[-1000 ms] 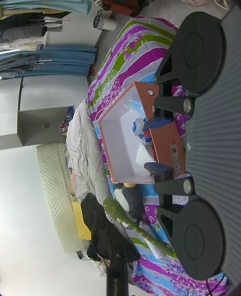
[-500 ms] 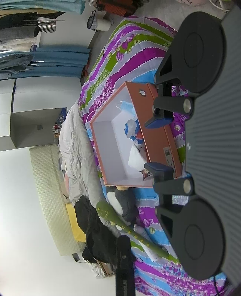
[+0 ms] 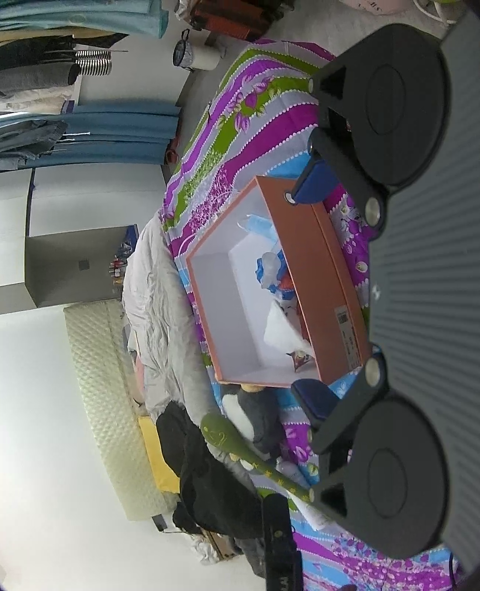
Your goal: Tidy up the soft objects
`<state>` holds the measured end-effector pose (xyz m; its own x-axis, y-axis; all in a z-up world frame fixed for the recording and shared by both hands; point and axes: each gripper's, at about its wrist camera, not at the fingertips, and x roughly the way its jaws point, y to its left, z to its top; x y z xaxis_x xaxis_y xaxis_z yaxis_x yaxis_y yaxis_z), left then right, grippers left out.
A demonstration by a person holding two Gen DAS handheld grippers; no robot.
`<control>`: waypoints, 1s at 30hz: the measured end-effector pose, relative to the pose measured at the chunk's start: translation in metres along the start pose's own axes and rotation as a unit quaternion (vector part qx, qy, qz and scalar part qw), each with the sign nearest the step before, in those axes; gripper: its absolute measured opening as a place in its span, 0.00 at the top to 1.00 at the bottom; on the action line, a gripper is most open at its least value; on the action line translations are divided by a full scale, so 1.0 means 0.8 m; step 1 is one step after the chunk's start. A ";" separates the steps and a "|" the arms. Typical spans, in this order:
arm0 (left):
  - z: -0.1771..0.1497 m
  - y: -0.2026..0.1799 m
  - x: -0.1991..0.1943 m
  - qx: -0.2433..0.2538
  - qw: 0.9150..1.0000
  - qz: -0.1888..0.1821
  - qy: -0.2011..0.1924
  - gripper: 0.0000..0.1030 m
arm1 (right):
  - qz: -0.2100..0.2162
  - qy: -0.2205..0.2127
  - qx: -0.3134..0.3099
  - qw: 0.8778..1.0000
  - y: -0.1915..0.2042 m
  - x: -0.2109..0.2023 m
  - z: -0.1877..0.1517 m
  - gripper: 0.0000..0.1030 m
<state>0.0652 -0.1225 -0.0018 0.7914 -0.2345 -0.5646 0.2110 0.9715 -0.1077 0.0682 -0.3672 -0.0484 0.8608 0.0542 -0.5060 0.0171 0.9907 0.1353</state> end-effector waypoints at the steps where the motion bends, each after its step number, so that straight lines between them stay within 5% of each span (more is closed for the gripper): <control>1: -0.001 0.001 0.000 -0.001 1.000 0.002 0.000 0.00 | -0.001 -0.001 -0.002 1.000 0.001 0.000 0.000 0.00; 30: -0.008 0.012 -0.011 -0.008 1.000 0.013 0.021 0.00 | 0.011 -0.007 -0.021 1.000 0.016 -0.004 0.006 0.00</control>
<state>0.0564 -0.1110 -0.0028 0.7713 -0.2079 -0.6015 0.1815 0.9778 -0.1051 0.0682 -0.3550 -0.0407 0.8678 0.0750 -0.4912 -0.0230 0.9935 0.1111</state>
